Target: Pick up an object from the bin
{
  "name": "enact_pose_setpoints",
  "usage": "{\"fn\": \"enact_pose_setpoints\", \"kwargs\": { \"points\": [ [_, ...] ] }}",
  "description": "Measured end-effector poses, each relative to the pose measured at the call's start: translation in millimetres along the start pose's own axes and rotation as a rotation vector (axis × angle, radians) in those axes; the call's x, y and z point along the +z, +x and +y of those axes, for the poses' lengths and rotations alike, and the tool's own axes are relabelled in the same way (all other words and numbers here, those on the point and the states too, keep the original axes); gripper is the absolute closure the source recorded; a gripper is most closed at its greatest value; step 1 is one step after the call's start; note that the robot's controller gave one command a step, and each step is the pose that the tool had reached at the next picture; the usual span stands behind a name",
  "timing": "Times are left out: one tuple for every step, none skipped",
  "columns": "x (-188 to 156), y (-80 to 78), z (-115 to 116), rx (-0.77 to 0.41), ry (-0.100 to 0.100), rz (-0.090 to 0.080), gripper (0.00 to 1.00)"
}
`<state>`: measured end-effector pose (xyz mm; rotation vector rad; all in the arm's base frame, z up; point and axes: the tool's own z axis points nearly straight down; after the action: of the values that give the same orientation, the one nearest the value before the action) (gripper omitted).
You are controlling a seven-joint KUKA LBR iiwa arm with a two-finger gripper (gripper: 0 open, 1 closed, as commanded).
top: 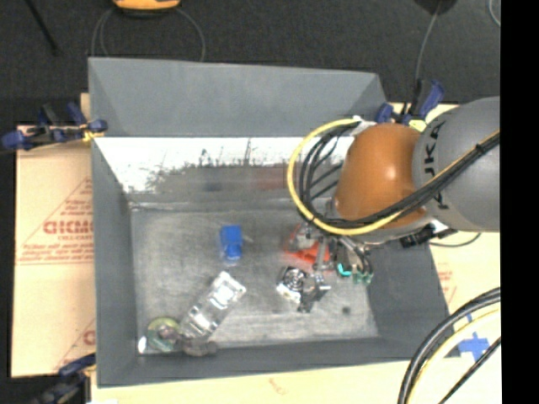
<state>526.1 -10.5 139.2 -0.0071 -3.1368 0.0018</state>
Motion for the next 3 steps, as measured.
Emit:
{"fn": "enact_pose_setpoints", "kwargs": {
  "points": [
    [45,-0.2,-27,0.125,-0.002,-0.016,0.0],
    [62,-30.4,-16,0.222,-0.003,-0.008,0.0],
    [60,-31.5,-16,0.22,-0.003,-0.013,1.0]
  ]
}}
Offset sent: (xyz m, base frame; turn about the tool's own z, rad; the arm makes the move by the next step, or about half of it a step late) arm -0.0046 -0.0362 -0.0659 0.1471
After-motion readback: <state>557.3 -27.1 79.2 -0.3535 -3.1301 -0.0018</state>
